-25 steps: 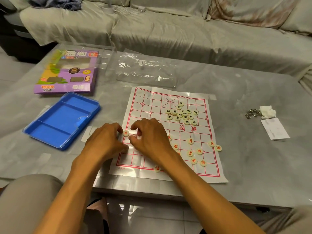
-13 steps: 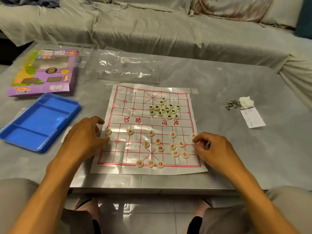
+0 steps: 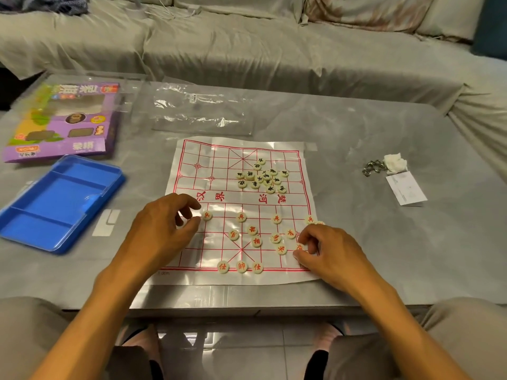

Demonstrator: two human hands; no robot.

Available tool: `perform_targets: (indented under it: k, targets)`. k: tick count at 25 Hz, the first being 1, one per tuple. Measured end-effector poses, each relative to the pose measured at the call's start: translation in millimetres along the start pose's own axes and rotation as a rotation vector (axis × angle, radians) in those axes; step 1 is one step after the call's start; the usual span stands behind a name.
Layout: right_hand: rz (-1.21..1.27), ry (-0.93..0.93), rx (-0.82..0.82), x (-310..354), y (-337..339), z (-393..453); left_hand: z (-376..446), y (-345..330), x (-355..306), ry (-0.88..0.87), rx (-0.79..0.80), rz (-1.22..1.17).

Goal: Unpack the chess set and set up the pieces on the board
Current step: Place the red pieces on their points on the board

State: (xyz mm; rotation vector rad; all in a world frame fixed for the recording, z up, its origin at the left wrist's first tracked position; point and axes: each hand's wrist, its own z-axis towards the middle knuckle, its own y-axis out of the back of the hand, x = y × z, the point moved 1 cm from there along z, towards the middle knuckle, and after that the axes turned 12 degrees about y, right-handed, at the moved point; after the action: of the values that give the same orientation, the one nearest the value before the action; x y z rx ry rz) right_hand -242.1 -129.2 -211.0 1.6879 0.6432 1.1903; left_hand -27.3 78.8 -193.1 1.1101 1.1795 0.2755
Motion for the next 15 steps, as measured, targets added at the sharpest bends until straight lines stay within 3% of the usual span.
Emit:
perform_targets:
  k: [15]
  targets:
    - [0.016, 0.029, -0.110, -12, -2, 17, 3, -5, 3, -0.008, 0.012, 0.032]
